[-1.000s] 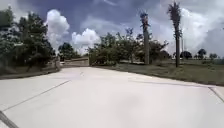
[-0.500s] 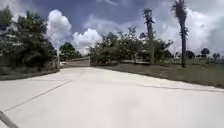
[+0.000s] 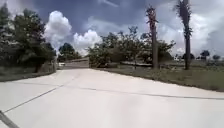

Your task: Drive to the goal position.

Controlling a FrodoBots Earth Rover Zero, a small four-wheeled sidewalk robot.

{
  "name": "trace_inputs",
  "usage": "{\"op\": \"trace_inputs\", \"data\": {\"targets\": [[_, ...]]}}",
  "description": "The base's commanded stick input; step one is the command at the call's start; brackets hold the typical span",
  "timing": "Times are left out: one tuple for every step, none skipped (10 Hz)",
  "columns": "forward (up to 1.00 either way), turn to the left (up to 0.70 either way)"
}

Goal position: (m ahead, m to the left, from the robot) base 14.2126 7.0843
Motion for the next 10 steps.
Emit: {"op": "trace_inputs", "data": {"targets": [[0.85,0.02],[0.85,0.00],[0.85,0.00],[0.85,0.00],[0.85,0.00],[0.85,0.00],[0.85,0.00],[0.85,0.00],[0.85,0.00],[0.85,0.00]]}}
